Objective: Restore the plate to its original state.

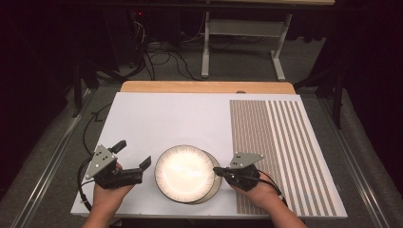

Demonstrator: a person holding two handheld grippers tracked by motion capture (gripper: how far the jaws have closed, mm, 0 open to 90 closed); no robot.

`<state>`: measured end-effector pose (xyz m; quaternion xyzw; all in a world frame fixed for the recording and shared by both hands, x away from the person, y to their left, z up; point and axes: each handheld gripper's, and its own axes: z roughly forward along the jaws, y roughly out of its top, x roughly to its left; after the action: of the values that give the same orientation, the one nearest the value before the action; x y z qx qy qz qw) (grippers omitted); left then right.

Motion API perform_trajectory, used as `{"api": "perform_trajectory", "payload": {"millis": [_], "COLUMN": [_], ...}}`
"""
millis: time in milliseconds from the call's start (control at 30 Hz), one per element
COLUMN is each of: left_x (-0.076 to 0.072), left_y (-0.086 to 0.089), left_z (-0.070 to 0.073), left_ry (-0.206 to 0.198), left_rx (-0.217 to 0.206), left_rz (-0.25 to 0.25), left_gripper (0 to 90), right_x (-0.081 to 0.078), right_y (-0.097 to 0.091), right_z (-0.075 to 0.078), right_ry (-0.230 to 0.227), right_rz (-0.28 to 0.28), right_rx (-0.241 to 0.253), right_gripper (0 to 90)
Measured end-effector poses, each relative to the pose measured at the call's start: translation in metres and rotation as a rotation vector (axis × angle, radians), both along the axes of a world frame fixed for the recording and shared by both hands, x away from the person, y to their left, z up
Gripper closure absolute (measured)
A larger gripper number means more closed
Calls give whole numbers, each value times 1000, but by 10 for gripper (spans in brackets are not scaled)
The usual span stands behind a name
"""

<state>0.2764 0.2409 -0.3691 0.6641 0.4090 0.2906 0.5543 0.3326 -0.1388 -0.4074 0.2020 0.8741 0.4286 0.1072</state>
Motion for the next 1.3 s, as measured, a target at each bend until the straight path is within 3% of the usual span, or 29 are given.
{"api": "perform_trajectory", "payload": {"millis": [1300], "left_x": [2], "left_y": [0], "left_z": [-1], "left_ry": [9], "left_rx": [3], "left_rz": [-5], "left_gripper": [0], "right_x": [-2], "right_y": [-20], "right_z": [5], "right_ry": [-4], "right_rz": [-40], "right_rx": [8], "right_gripper": [900]}}
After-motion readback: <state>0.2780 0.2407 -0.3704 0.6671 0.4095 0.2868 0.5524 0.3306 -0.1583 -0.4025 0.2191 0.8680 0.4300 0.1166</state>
